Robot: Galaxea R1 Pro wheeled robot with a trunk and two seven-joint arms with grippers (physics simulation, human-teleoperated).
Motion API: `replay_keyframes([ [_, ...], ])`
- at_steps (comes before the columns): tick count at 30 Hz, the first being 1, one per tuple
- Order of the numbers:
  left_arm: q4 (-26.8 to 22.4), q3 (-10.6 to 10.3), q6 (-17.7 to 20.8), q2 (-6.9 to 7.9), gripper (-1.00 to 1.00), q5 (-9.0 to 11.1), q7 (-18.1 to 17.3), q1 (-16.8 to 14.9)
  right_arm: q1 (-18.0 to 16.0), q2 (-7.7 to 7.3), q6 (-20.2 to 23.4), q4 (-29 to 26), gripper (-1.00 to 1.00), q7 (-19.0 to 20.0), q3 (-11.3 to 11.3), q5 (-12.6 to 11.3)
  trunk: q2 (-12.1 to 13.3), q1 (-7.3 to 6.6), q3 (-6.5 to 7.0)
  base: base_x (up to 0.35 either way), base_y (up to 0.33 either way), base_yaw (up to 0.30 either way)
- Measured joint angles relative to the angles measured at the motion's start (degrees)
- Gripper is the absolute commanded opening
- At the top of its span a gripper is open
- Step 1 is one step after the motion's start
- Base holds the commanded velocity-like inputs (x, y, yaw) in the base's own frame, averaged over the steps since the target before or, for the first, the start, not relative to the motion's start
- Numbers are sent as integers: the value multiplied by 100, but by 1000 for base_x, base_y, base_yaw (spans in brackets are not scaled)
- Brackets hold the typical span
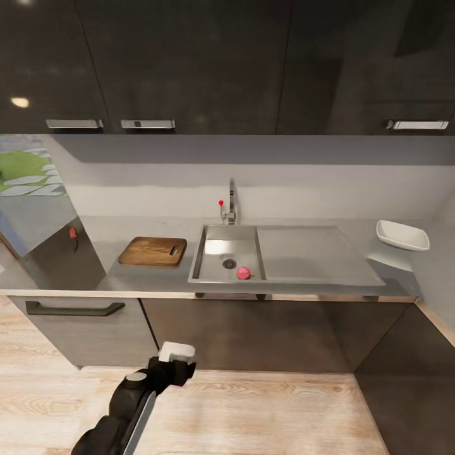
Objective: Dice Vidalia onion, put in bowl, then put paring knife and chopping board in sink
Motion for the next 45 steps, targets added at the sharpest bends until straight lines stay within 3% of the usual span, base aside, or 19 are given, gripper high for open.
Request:
replay_keyframes([
  [3,-80,-118,467,-128,100,-3,0,-479,0,-6,4,4,100,5,0,-32,0,0,0,0,0,0],
  [6,-26,-221,1066,-400,100,14,5,-1488,0,-9,7,6,100,8,-4,-53,0,0,1,0,0,0],
  [10,286,-285,1340,-554,100,26,12,-2528,0,-9,10,7,100,8,-8,-58,0,0,0,0,0,0],
  [14,1029,-307,1460,-625,100,71,10,-3726,0,-10,15,11,100,8,-9,-59,0,0,0,0,0,0],
  [17,2526,-309,1484,-674,100,457,-1,-5251,0,-10,17,15,100,9,-9,-59,1,0,1,0,0,0],
  [19,3768,-304,1471,-687,100,1106,13,-6375,0,-10,17,15,100,3,-9,-56,-2,-1,1,0,0,0],
  [20,4250,-301,1458,-692,100,1339,22,-6745,0,-10,17,15,100,2,-9,-54,0,0,1,0,0,0],
  [23,5206,-292,1244,-709,100,1707,73,-7358,0,-15,17,15,100,5,-9,-52,-1,-1,0,0,0,0],
  [28,6128,-315,853,-712,100,1878,87,-7661,0,-10,17,16,100,3,-3,-58,0,0,-1,0,0,0],
  [34,6245,-363,809,-681,100,1871,107,-7680,0,-10,17,15,100,0,-1,-59,0,0,-31,16,-11,0],
  [41,6260,-564,800,-676,100,1866,111,-7653,1,-9,17,14,100,2,-9,-59,0,-2,-93,199,-168,0],
  [45,6266,-583,796,-674,100,1866,111,-7501,1,-9,17,14,100,2,-11,-64,1,-2,-130,232,-216,0],
])
